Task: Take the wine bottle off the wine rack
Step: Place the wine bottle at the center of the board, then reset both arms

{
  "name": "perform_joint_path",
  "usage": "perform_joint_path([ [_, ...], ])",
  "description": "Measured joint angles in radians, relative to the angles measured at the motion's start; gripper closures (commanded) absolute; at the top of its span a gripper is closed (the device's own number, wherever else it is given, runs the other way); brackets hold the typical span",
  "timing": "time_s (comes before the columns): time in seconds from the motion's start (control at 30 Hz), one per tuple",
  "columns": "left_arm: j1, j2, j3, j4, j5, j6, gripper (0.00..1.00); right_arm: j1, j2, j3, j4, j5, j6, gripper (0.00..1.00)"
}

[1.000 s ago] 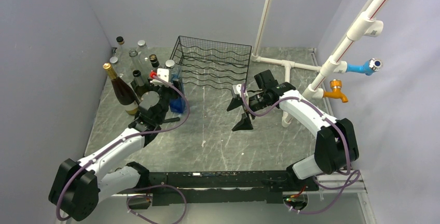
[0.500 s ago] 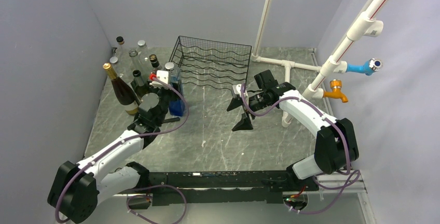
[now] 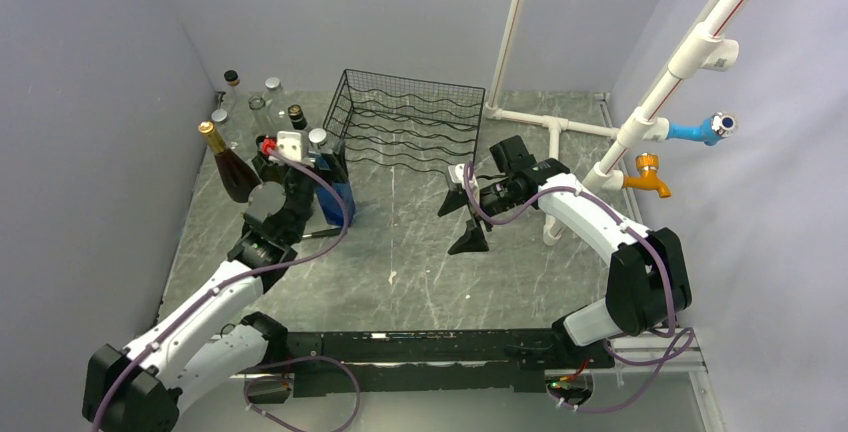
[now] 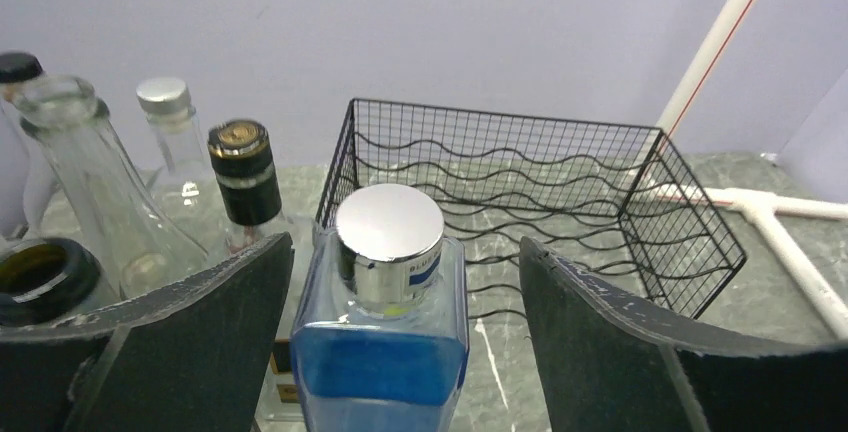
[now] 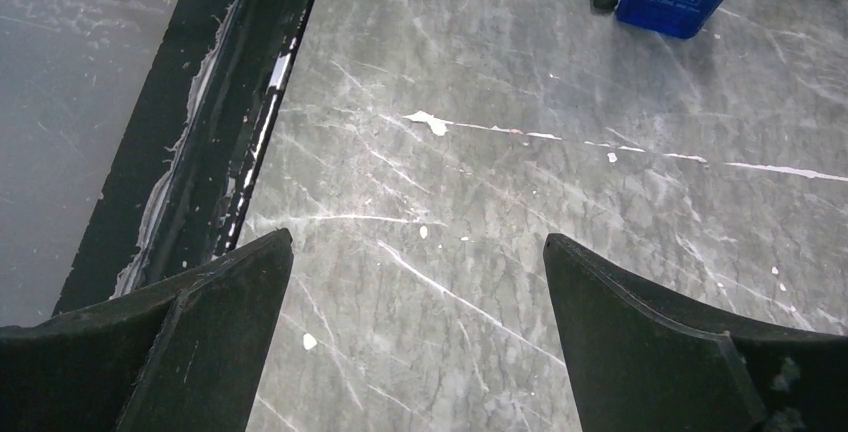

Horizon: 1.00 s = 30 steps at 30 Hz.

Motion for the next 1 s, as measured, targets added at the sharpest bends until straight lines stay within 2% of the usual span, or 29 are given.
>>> perform_joint_path([
  [0.23,0.0,-0.065,0.064,-0.109,0.023,-0.031,0.01,0.0,0.0,0.0,-0.008,0.015,0.0,0.0],
  [0.63,0.0,-0.185,0.216,-0.445,0.054,-0.051,0.01,-0.003,-0.029,0.044,-0.045,0.124,0.071,0.0],
  [0.83,0.0,-0.248,0.333,-0.664,0.109,-0.063,0.0,-0.007,-0.206,-0.025,0.135,0.268,0.287,0.0],
  [1.0,0.0,-0.336,0.351,-0.823,0.264,-0.085,0.0,-0.021,-0.399,-0.114,0.281,0.381,0.437,0.0],
])
